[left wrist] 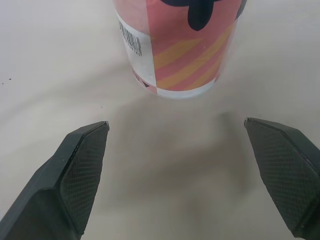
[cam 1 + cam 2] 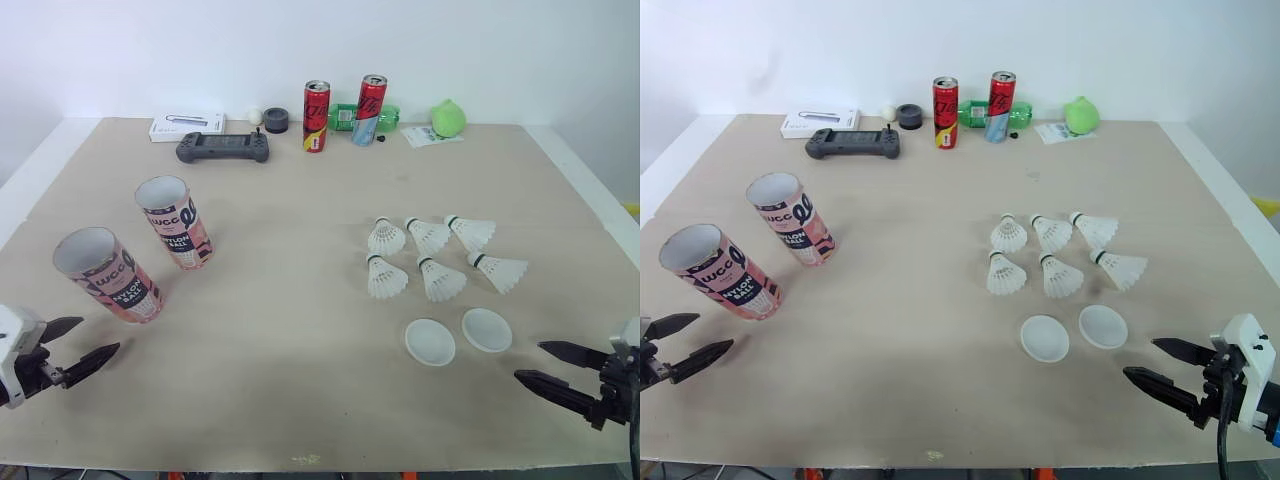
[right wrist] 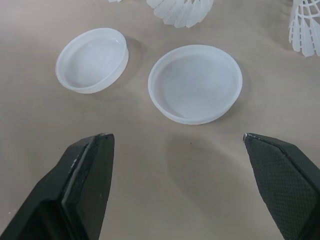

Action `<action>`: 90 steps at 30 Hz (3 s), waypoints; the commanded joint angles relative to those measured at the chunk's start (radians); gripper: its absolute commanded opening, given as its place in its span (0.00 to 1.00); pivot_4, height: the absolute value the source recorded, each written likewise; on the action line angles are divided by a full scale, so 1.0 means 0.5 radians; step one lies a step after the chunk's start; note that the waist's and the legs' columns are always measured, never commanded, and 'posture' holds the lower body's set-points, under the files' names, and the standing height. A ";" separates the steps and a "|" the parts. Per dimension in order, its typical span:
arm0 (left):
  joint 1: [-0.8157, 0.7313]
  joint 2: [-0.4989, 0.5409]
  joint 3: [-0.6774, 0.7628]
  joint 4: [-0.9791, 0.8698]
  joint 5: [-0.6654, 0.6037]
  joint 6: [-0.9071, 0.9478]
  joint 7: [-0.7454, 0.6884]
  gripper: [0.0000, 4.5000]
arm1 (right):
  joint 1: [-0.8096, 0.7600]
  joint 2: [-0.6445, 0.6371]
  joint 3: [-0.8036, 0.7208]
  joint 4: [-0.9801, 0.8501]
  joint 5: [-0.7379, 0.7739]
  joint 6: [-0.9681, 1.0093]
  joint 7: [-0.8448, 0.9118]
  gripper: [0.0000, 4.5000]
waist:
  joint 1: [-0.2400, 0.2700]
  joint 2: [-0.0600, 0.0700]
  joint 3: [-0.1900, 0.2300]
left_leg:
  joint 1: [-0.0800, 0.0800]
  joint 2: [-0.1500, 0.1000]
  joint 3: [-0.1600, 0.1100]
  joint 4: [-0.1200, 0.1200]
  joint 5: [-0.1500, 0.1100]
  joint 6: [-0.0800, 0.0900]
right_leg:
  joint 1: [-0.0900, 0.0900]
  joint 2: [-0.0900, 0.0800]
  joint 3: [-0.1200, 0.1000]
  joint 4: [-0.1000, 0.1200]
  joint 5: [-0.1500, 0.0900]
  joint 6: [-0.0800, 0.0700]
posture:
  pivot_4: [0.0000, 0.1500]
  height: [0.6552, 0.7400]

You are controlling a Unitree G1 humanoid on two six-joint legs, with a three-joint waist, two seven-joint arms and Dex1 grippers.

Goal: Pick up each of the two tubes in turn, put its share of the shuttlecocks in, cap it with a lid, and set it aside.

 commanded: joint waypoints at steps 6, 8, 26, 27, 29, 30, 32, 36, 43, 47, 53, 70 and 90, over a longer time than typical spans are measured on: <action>-0.011 0.041 0.127 -0.046 0.009 0.027 0.027 1.00 | 0.008 0.010 -0.004 0.146 -0.086 -0.167 0.124 0.99 | 0.000 0.000 0.000 | 0.000 0.000 0.000 0.001 0.000 0.000 | 0.001 0.000 0.000 0.000 0.000 0.000 | 1.00 1.00; -0.018 0.046 0.137 -0.052 0.007 0.045 0.032 1.00 | 0.004 0.010 -0.003 0.167 -0.096 -0.187 0.139 0.99 | 0.000 0.000 0.000 | 0.001 0.000 0.000 0.001 0.000 0.000 | 0.001 0.000 0.000 0.000 0.000 0.000 | 1.00 1.00; 0.063 -0.265 0.246 -0.244 -0.080 -0.065 0.122 1.00 | -0.375 -0.025 -0.050 -0.825 0.848 0.336 -0.243 0.99 | -0.011 0.009 -0.003 | 0.005 0.001 0.001 0.004 0.000 0.001 | 0.003 0.002 0.002 0.005 0.003 0.005 | 1.00 1.00; 0.029 -0.348 0.233 -0.274 -0.089 -0.084 0.197 1.00 | -0.491 -0.033 0.014 -0.931 0.951 0.362 -0.360 0.99 | -0.011 0.010 -0.003 | 0.005 0.002 0.001 0.007 0.000 0.001 | 0.004 0.002 0.002 0.005 0.004 0.007 | 1.00 1.00; -0.042 -0.490 0.146 -0.342 -0.047 -0.124 0.331 1.00 | -0.710 -0.027 0.189 -1.051 1.033 0.389 -0.547 0.99 | -0.001 0.004 -0.006 | 0.004 0.002 0.000 0.012 0.001 0.002 | 0.005 0.003 0.002 0.006 0.006 0.011 | 1.00 1.00; -0.090 -0.567 0.098 -0.376 -0.036 -0.126 0.413 1.00 | -0.805 -0.020 0.309 -1.095 0.977 0.383 -0.604 0.99 | 0.011 -0.001 -0.008 | 0.003 0.003 -0.001 0.016 0.001 0.002 | 0.007 0.005 0.001 0.006 0.007 0.012 | 1.00 1.00; -0.186 -0.697 -0.017 -0.414 0.042 -0.171 0.569 1.00 | -0.981 0.030 0.563 -1.135 0.826 0.351 -0.702 0.99 | 0.039 -0.006 -0.011 | -0.002 0.003 -0.004 0.022 0.002 0.002 | 0.009 0.005 0.000 0.005 0.008 0.012 | 1.00 1.00; -0.332 -0.851 -0.203 -0.384 0.175 -0.250 0.750 1.00 | -1.176 0.125 0.992 -1.110 0.441 0.231 -0.758 0.99 | 0.063 -0.009 -0.012 | -0.007 -0.001 -0.002 0.030 0.002 0.001 | 0.010 0.001 0.002 0.002 0.015 0.008 | 1.00 1.00; -0.606 -0.885 -0.402 -0.161 0.350 -0.376 0.907 1.00 | -1.412 0.342 1.299 -1.027 0.189 0.152 -0.840 0.99 | 0.060 -0.008 -0.012 | -0.005 0.002 -0.003 0.028 0.003 0.003 | 0.007 0.005 0.000 0.004 0.022 0.015 | 1.00 1.00; -0.807 -0.844 -0.428 0.046 0.398 -0.449 0.947 1.00 | -1.436 0.416 1.350 -1.015 0.123 0.132 -0.864 0.99 | 0.059 -0.008 -0.012 | -0.006 0.002 -0.003 0.028 0.003 0.003 | 0.008 0.005 0.000 0.004 0.023 0.014 | 1.00 1.00; -0.860 -0.839 -0.449 0.154 0.390 -0.504 0.933 0.95 | -1.383 0.451 1.333 -1.049 0.084 0.132 -0.876 1.00 | 0.058 -0.007 -0.012 | -0.006 0.002 -0.003 0.027 0.003 0.003 | 0.007 0.005 0.000 0.004 0.024 0.013 | 1.00 1.00; -0.747 -0.851 -0.470 0.183 0.377 -0.519 0.945 0.88 | -1.286 0.438 1.296 -1.086 0.103 0.125 -0.859 1.00 | 0.056 -0.004 -0.014 | -0.004 0.002 -0.003 0.027 0.004 0.004 | 0.008 0.005 0.000 0.004 0.024 0.013 | 1.00 1.00; -0.412 -0.506 -0.513 -0.321 1.235 -1.272 1.083 0.88 | -0.677 0.717 1.173 -1.360 -0.399 0.041 -1.501 1.00 | 0.058 -0.002 -0.014 | -0.007 0.001 -0.002 0.023 0.003 0.003 | 0.005 0.002 0.001 0.003 0.017 0.008 | 1.00 1.00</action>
